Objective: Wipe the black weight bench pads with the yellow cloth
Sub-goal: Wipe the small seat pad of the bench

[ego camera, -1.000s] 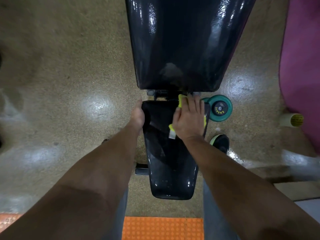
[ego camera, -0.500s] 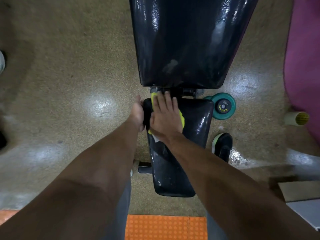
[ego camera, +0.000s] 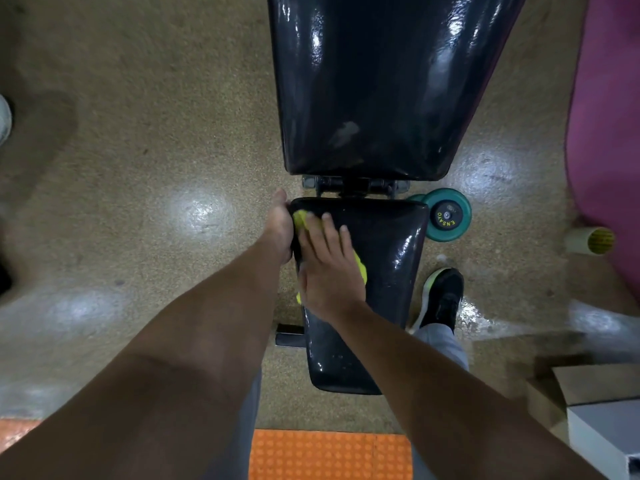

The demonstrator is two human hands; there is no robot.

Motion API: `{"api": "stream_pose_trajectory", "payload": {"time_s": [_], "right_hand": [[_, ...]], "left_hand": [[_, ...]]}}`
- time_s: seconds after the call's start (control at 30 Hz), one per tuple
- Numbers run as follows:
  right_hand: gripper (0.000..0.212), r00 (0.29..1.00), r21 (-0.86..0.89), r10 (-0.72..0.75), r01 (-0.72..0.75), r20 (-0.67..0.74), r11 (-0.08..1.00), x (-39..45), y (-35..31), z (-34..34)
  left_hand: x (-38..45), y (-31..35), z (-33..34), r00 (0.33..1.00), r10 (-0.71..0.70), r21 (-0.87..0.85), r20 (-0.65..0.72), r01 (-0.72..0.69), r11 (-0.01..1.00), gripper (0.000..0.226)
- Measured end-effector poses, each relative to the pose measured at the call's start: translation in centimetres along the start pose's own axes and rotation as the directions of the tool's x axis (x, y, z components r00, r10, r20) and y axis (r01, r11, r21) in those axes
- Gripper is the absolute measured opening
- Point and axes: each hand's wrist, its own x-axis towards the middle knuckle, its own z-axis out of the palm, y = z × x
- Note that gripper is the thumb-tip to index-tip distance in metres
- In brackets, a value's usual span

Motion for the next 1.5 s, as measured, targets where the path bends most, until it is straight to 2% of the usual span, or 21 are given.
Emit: {"api": "stream_pose_trajectory", "payload": {"time_s": [0.1, 0.27, 0.37, 0.43, 0.47, 0.57, 0.63, 0.73, 0.8, 0.93, 1.03, 1.1, 1.2, 1.4, 1.5], "right_hand": [[0.067, 0.996, 0.009, -0.092, 0.092, 0.014, 0.996, -2.1, 1.6, 0.3], [0.069, 0.975, 0.077, 0.211, -0.205, -0.075, 0.976, 1.2, 2.1, -0.2], [0.068, 0.985, 0.099, 0.158, -0.151, -0.074, 0.984, 0.7, 1.0, 0.1], [0.068, 0.992, 0.085, 0.107, -0.101, -0.070, 0.991, -0.9, 2.0, 0.1], [0.068, 0.988, 0.095, 0.132, -0.124, -0.080, 0.988, -1.5, 3.0, 0.0], [0.068, 0.929, 0.156, 0.353, -0.334, -0.116, 0.930, -2.0, 6.9, -0.7], [0.068, 0.894, 0.183, 0.432, -0.407, -0.119, 0.895, -1.2, 9.3, -1.2], [0.067, 0.869, 0.205, 0.481, -0.452, -0.120, 0.868, 0.0, 10.0, -1.6], [0.067, 0.886, 0.187, 0.447, -0.421, -0.126, 0.888, -0.4, 8.7, -1.2], [0.068, 0.949, 0.182, 0.296, -0.274, -0.110, 0.944, -3.5, 7.5, -0.2], [0.069, 0.932, 0.207, 0.337, -0.307, -0.130, 0.929, -3.4, 9.6, -0.4], [0.069, 0.902, 0.221, 0.408, -0.373, -0.140, 0.901, -2.1, 10.6, -0.8], [0.068, 0.888, 0.194, 0.430, -0.399, -0.162, 0.896, -1.2, 9.8, -1.0], [0.070, 0.957, 0.204, 0.244, -0.211, -0.155, 0.956, -5.4, 9.0, 0.5], [0.068, 0.924, 0.251, 0.329, -0.278, -0.194, 0.927, -4.1, 10.9, 0.2]], "left_hand": [[0.2, 0.0, 0.1, 1.000, 0.010, 0.004, -0.017, -0.009, 1.000, 0.073], [0.3, -0.7, 0.8, 1.000, -0.029, 0.002, -0.003, 0.029, 1.000, 0.077], [-0.1, -1.3, 0.8, 1.000, 0.009, 0.003, -0.023, -0.009, 1.000, 0.075], [0.5, -2.2, 0.3, 0.999, 0.044, 0.037, -0.015, -0.043, 0.998, 0.086], [1.1, -3.0, -0.1, 0.998, 0.056, 0.053, -0.032, -0.054, 0.997, 0.093], [1.7, -5.7, -0.9, 0.998, 0.041, 0.065, -0.055, -0.037, 0.997, 0.104], [1.3, -6.3, -1.0, 0.996, 0.023, 0.049, -0.089, -0.018, 0.999, 0.115], [1.7, -6.5, -1.4, 0.993, -0.014, 0.055, -0.119, 0.021, 0.998, 0.127], [1.3, -6.2, -1.2, 0.990, -0.029, 0.060, -0.141, 0.038, 0.997, 0.136], [-0.9, -5.4, -0.2, 0.992, -0.015, 0.073, -0.124, 0.024, 0.997, 0.113], [1.1, -6.3, -1.3, 0.992, -0.022, 0.058, -0.127, 0.030, 0.998, 0.132], [2.4, -7.1, -2.0, 0.994, -0.020, 0.076, -0.111, 0.028, 0.997, 0.136], [0.8, -6.4, -1.0, 0.992, -0.027, 0.079, -0.121, 0.037, 0.996, 0.124], [-0.4, -6.0, -0.3, 0.997, 0.032, 0.049, -0.066, -0.028, 0.998, 0.104], [-0.4, -6.1, -0.5, 0.997, 0.057, 0.052, -0.047, -0.055, 0.997, 0.100]]}}
